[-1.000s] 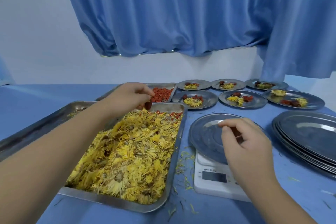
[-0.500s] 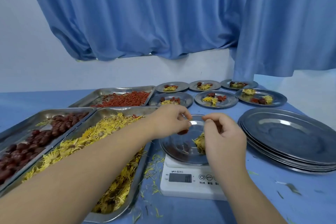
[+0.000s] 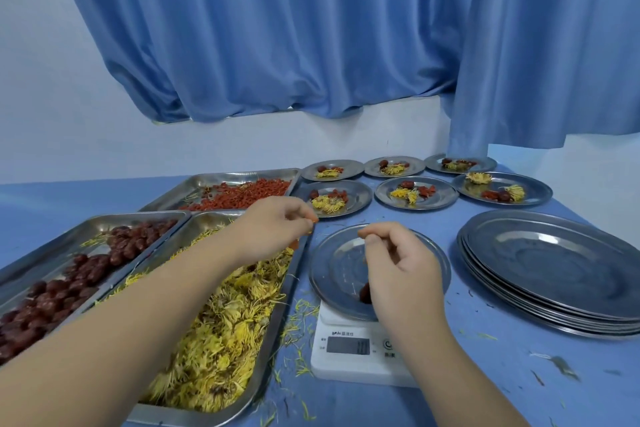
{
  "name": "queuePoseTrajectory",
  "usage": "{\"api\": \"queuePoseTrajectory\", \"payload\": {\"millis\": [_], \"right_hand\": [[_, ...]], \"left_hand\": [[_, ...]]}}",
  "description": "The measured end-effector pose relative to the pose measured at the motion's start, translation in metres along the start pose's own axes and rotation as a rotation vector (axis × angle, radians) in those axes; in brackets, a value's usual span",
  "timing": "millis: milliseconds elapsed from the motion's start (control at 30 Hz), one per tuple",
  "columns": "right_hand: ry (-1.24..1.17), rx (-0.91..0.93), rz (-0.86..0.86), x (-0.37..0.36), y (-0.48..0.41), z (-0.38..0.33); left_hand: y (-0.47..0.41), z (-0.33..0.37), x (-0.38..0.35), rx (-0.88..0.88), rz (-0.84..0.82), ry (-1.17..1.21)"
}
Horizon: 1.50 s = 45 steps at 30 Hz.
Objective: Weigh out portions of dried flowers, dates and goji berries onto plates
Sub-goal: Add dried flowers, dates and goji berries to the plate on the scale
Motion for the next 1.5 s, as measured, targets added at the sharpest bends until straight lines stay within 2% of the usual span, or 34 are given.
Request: {"api": "queuePoseTrajectory", "payload": {"millis": [67, 167, 300, 433, 567, 700, 900, 1100, 1200, 1500], "right_hand": [[-0.029, -0.004, -0.118, -0.018, -0.001, -0.009], [0.089, 0.072, -0.301, -0.044, -0.026, -0.034], [0.314, 0.142, -0.396, -0.059, -0.071, -0.052], [0.510, 0.127, -0.439, -0.065, -0.097, -0.033], [0.607, 0.156, -0.514, -0.071, -0.105, -0.012], [0.680, 0.199, -0.552, -0.067, -0.116, -0.004], [0.609, 0.218, -0.474, -0.052, -0.136, -0.007], [0.641, 0.224, -0.460, -0.048, -0.140, -0.001], [0.670, 0.244, -0.455, -0.048, -0.140, -0.003], [0.693, 0.271, -0.491, -0.052, -0.136, -0.007]], "left_hand": [[0.000, -0.011, 0.020, 0.006, 0.023, -0.061], [-0.005, -0.041, 0.055, 0.052, 0.102, -0.069], [-0.016, -0.097, 0.087, 0.159, 0.209, 0.023], [-0.044, -0.131, 0.108, 0.193, 0.252, -0.156], [-0.082, -0.157, 0.105, 0.250, 0.199, -0.220], [-0.124, -0.166, 0.085, 0.221, 0.146, -0.271], [-0.176, -0.191, 0.046, 0.240, -0.054, -0.482], [-0.196, -0.215, 0.017, 0.387, -0.148, -0.546], [-0.199, -0.215, 0.002, 0.405, -0.236, -0.576], [-0.206, -0.209, -0.010, 0.403, -0.238, -0.656]]}}
Point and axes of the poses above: each hand's wrist, its own y-axis away from the middle knuckle, its own x-axis out of the back of the hand, z = x × y, the point moved 9 cm from there along -y, towards the middle knuckle, and after that the axes turned 1 degree about -x, right-handed, at the moved point
